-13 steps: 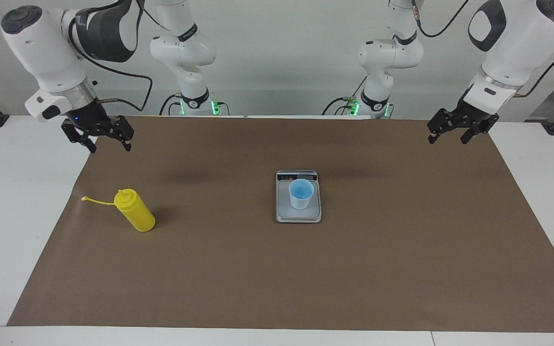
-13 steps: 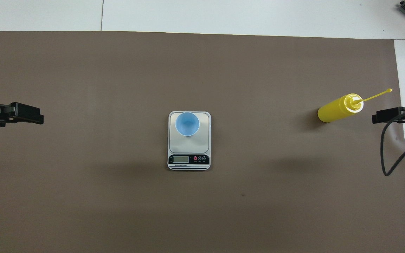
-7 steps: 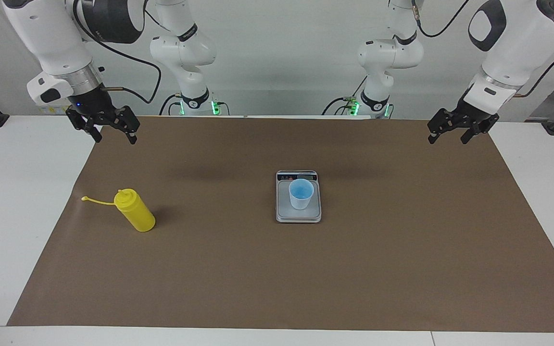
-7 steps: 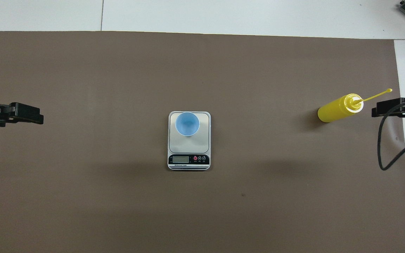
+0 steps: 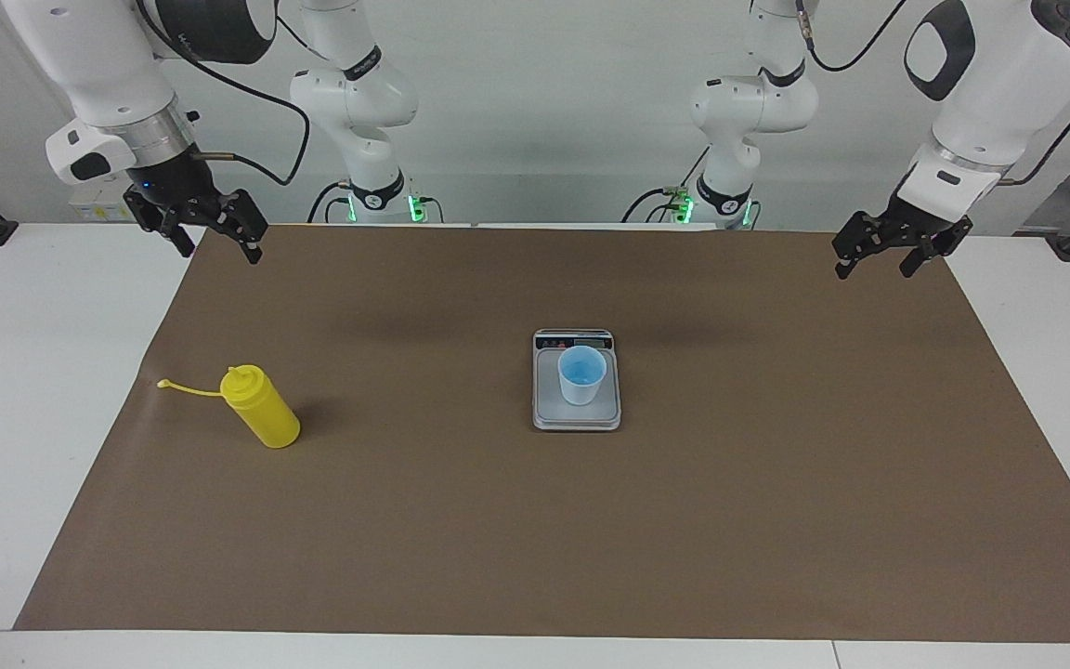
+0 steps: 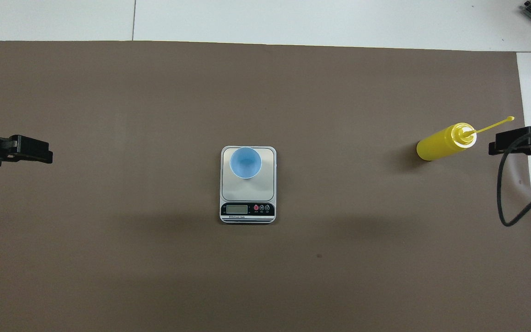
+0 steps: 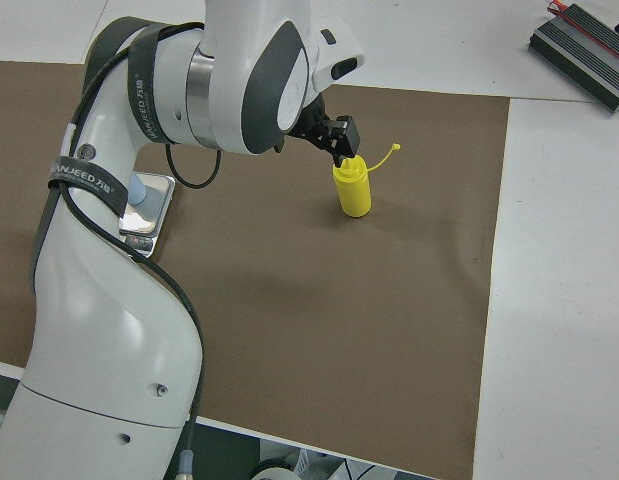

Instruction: Pour seasoning into cup on scale with both arms

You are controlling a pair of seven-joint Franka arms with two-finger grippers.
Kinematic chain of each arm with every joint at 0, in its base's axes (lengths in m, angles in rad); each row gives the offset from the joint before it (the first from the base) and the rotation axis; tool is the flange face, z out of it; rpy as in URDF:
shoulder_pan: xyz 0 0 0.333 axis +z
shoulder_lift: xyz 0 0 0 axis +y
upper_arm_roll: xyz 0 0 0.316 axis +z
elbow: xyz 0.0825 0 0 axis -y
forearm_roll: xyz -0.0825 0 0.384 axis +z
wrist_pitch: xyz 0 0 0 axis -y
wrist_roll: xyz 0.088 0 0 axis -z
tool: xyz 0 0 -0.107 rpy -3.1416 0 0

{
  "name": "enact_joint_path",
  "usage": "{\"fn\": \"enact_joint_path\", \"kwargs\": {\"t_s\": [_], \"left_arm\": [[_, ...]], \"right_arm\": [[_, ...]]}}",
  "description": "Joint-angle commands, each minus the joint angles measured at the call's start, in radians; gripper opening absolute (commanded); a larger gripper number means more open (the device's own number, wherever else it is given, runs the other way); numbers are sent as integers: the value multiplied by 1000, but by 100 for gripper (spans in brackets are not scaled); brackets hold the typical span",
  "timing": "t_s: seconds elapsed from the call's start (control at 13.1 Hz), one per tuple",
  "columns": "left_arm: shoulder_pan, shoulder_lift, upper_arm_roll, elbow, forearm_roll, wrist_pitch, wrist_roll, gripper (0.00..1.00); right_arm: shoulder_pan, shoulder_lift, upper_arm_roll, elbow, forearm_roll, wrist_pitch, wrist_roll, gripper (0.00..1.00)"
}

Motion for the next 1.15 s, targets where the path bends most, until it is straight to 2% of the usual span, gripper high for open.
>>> {"fn": "enact_joint_path", "kwargs": {"t_s": [0.0, 0.31, 0.46, 1.07], "left_arm": [[5, -13, -5, -4, 18, -5, 1, 100], [5, -13, -3, -4, 18, -16, -3, 100], [5, -14, -3, -4, 18, -20, -3, 100], [6, -21, 0, -14, 18, -22, -2, 100]], "right_arm": [[-30, 18, 71, 24, -44, -11, 66, 100], [-35, 3, 58, -25, -26, 0, 37, 100], [-53, -23, 57, -86, -21, 65, -33, 100], [-56, -25, 58, -89, -6, 66, -55, 100]]}}
